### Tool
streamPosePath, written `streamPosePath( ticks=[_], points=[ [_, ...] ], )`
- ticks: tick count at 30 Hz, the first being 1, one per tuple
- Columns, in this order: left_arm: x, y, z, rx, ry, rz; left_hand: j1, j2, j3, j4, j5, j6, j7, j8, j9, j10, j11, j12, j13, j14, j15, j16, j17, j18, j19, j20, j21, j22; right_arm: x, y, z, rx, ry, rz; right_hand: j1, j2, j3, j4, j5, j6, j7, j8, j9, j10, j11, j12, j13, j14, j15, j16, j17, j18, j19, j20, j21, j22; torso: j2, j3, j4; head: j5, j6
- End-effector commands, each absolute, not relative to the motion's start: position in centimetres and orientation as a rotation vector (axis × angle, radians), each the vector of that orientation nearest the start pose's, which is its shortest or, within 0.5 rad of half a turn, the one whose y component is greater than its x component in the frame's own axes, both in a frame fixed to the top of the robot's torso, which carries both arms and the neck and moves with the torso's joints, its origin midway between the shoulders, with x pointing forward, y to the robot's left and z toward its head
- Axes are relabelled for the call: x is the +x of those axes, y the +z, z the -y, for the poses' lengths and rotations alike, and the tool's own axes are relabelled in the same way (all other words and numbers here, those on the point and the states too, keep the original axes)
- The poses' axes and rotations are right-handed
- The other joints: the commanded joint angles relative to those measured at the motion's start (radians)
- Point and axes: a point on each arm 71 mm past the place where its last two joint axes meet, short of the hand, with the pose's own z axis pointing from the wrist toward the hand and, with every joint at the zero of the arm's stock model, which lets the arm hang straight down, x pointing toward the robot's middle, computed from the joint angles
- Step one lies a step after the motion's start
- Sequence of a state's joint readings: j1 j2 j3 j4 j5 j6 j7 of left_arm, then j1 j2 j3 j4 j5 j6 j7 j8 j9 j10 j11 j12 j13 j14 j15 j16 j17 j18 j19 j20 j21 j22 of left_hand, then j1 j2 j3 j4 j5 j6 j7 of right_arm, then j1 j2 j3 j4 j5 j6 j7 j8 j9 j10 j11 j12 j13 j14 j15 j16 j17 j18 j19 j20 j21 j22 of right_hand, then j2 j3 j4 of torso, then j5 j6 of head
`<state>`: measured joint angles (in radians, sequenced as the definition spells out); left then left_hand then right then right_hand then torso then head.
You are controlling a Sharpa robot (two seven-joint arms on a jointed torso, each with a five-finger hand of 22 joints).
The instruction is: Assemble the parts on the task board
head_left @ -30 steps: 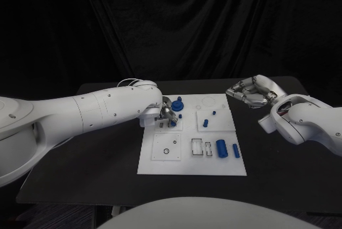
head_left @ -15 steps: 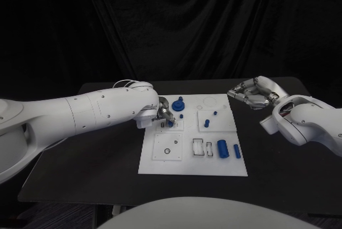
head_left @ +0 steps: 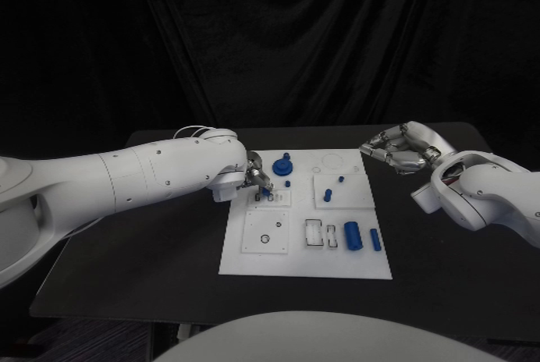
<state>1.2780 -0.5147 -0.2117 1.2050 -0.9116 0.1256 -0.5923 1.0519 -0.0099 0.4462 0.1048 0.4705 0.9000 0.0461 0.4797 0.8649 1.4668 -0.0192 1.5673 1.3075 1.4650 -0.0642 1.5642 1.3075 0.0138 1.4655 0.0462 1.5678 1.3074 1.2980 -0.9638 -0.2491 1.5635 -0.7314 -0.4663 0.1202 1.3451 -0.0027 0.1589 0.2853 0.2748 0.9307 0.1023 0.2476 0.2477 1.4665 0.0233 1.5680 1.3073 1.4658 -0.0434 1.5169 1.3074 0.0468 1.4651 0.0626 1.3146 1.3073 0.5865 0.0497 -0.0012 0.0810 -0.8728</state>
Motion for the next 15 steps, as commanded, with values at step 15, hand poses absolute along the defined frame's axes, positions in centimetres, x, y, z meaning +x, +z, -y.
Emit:
streamPosePath(
  ticks=[15],
  points=[
    [50.8,-27.4,-14.9,-0.251,-0.282,-2.464,-0.022,0.002,0.058,-0.043,-0.018,0.008,0.000,-0.014,0.002,0.104,-0.004,0.004,0.263,0.106,-0.006,0.007,0.263,-0.014,0.105,-0.005,0.003,0.263,46.8,-20.8,25.9,0.480,0.904,-1.736,0.012,0.002,0.006,0.000,0.004,-0.010,0.002,0.007,0.002,0.104,0.002,0.003,0.263,0.089,0.000,-0.009,0.204,0.015,0.001,0.001,-0.009,0.181,0.000,-0.0004,-0.0028,0.003,0.000]
  ],
)
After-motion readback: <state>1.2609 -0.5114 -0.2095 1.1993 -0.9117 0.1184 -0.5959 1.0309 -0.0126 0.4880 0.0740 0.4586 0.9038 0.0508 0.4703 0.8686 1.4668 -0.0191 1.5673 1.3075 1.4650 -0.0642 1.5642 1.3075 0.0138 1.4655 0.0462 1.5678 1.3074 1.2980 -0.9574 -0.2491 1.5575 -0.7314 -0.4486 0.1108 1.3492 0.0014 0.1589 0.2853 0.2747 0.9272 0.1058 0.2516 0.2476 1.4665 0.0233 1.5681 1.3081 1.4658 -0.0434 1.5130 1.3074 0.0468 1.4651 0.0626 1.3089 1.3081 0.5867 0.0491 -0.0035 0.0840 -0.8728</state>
